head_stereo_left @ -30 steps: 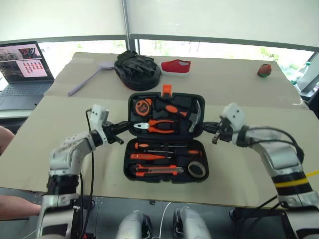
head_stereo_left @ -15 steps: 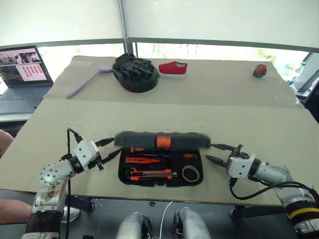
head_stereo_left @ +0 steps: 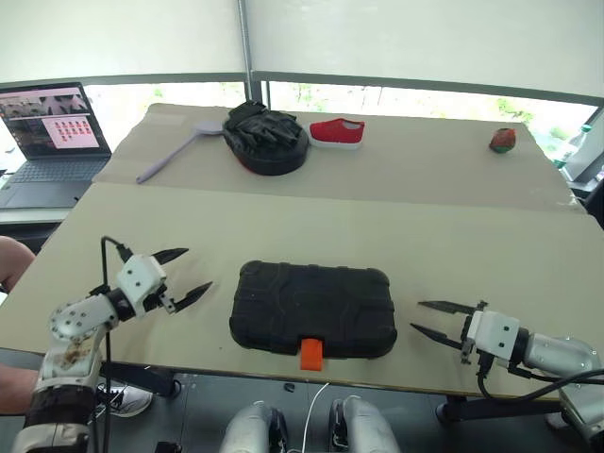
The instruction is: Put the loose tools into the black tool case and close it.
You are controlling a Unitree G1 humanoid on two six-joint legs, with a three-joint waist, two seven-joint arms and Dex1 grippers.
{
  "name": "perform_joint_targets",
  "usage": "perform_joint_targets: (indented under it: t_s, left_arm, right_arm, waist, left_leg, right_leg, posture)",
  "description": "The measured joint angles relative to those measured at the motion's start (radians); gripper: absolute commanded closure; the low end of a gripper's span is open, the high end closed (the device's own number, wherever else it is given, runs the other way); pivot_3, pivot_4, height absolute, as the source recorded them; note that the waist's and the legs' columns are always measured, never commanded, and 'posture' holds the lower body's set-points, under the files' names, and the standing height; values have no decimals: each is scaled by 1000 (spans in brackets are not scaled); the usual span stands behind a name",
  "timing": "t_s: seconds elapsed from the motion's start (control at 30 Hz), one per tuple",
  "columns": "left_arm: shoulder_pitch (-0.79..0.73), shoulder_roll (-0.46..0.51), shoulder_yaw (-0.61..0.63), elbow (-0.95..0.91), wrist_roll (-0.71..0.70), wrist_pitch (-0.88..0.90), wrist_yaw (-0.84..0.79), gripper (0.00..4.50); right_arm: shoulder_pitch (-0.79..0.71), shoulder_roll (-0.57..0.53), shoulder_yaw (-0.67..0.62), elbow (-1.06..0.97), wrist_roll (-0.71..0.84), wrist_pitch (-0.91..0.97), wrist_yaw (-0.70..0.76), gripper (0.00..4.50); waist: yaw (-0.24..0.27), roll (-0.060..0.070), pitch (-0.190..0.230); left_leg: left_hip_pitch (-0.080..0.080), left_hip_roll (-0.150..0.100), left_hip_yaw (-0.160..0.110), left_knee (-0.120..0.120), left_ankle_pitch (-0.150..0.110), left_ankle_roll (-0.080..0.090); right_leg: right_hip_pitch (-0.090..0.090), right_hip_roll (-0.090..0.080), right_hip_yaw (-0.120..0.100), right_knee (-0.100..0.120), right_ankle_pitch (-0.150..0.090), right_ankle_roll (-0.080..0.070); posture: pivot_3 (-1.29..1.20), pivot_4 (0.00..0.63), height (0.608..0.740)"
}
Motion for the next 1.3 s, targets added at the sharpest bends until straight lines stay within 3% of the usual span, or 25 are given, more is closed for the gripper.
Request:
perform_joint_targets:
  t_s: [0.07,0.1,0.17,0.37,0.67,1.1,1.3]
  left_arm:
    - [-68,-16,-30,0,-4,70,-3,1575]
    - [-112,-32,-53,2,-3,102,-8,2060]
    - [-167,-49,-86,20,2,131,-16,2449]
    - [-363,-81,-168,214,64,133,-57,4447]
    - [-389,-81,-223,333,72,169,-269,4482]
    - [-80,-9,-94,-71,-81,425,-246,4482]
    - [-93,2,13,-166,-198,517,-197,4482]
  right_arm:
    - [60,-47,-16,-128,73,112,40,3881]
    - [77,-55,-23,-203,98,176,54,4428]
    - [91,-67,-18,-276,117,253,62,4500]
    - [80,-45,75,-436,115,526,61,4500]
    - [-89,109,204,-435,-37,649,55,4500]
    - [-412,344,184,-37,-223,537,-27,4500]
    - [-465,383,168,82,-248,456,-27,4500]
  waist:
    - [2,-1,0]
    - [1,-2,0]
    - [2,-2,0]
    - [1,-6,1]
    - [-3,-8,2]
    - [-24,-9,3]
    - [-21,-9,3]
  left_leg:
    - [0,0,-2,0,0,0]
    - [0,0,-2,0,0,0]
    - [0,0,-2,0,0,0]
    - [-2,0,-3,1,2,4]
    - [-14,0,-3,10,5,8]
    - [-14,0,-4,11,4,7]
    - [-14,0,-4,11,3,3]
  right_leg:
    - [2,1,-1,-1,0,0]
    - [2,1,-1,-2,0,0]
    - [2,1,-1,-2,0,0]
    - [1,2,-2,-2,0,0]
    - [-11,4,-3,2,0,-1]
    - [-11,2,-2,4,1,0]
    - [-11,2,-3,5,1,0]
  posture:
    - [0,150,740]
    - [0,150,740]
    - [0,150,740]
    - [0,150,740]
    - [0,150,740]
    - [0,150,740]
    - [0,150,740]
